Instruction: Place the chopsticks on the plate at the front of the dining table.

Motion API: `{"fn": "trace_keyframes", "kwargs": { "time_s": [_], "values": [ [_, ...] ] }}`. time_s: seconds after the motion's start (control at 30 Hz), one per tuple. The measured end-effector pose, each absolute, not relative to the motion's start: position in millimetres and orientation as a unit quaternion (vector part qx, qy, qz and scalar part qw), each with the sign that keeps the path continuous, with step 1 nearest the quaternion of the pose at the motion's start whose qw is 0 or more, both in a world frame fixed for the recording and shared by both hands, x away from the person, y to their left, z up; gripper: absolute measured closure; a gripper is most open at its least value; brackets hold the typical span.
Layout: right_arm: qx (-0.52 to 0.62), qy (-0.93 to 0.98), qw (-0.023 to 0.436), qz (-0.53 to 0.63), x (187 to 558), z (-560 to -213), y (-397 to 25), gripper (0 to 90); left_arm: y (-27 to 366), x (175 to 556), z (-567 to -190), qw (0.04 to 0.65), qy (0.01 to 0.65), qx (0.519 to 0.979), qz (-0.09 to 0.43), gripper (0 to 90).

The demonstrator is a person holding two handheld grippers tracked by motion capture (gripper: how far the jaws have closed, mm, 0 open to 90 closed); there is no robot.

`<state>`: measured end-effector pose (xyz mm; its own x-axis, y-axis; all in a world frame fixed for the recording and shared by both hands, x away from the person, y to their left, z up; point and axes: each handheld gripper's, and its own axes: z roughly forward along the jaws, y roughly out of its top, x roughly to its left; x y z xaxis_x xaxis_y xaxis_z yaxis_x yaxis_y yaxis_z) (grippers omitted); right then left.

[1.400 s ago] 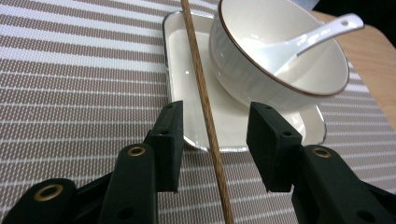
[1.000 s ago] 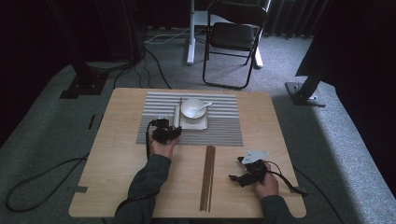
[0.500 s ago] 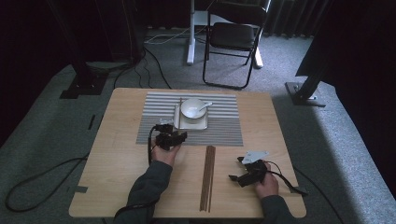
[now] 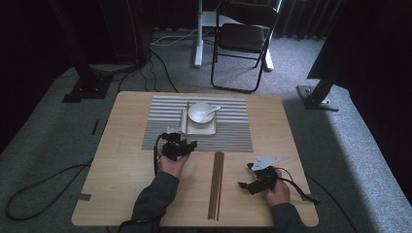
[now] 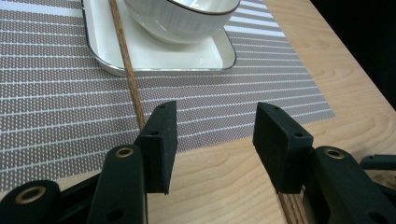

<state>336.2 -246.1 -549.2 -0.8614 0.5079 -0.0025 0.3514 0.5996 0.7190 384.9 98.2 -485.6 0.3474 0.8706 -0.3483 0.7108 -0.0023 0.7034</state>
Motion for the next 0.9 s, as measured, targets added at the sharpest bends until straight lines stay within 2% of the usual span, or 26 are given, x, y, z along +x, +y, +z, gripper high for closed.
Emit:
{"fn": "trace_keyframes", "kwargs": {
  "time_s": [0.9],
  "values": [
    [0.243, 0.888, 0.103, 0.376, 335.4, -549.2, -245.8, 11.5, 72.9, 352.0, -499.1, 0.400, 0.529, 0.739, 0.115, 48.6]
  ]
}}
